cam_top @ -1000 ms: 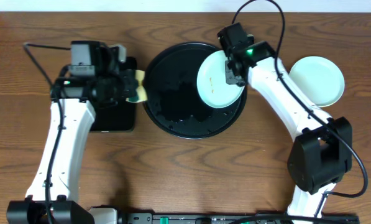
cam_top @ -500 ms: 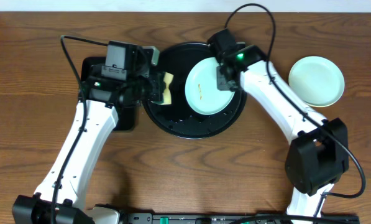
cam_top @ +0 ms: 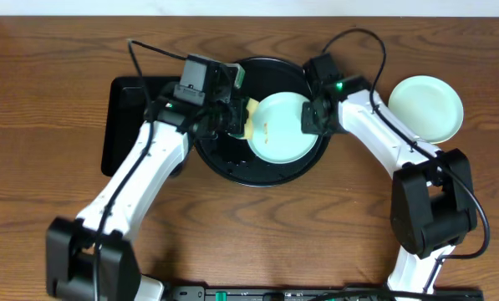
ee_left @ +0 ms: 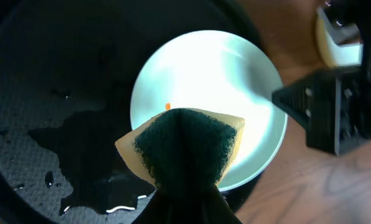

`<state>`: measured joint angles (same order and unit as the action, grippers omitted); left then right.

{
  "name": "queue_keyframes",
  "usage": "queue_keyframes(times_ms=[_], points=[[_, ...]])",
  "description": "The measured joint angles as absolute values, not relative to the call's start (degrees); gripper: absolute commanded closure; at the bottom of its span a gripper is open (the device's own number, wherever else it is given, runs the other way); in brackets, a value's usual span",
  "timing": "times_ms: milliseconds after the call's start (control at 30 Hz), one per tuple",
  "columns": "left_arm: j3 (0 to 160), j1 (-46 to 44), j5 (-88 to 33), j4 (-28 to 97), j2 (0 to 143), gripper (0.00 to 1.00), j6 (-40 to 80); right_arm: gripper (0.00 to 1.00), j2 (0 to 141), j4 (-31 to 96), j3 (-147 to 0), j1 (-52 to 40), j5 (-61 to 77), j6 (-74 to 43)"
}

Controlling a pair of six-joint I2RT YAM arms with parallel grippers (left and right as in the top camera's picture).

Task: Clean dirty plates on tray and stack at the side

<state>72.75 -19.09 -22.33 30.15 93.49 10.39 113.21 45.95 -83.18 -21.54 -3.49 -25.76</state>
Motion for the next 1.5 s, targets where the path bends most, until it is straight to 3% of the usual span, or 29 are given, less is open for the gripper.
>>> queue_keyframes(times_ms=[800,1500], points=[[72.73,-29.43,-10.94,24.73,98.52,0.92,10.72,0.99,113.21,39.00,-79.59,-20.21,-0.82,-21.41],[71.24,-30.87,-9.91,17.50,109.01,0.92,10.70,0.99,113.21,39.11,-79.59,-20.21,-0.80,-21.43]])
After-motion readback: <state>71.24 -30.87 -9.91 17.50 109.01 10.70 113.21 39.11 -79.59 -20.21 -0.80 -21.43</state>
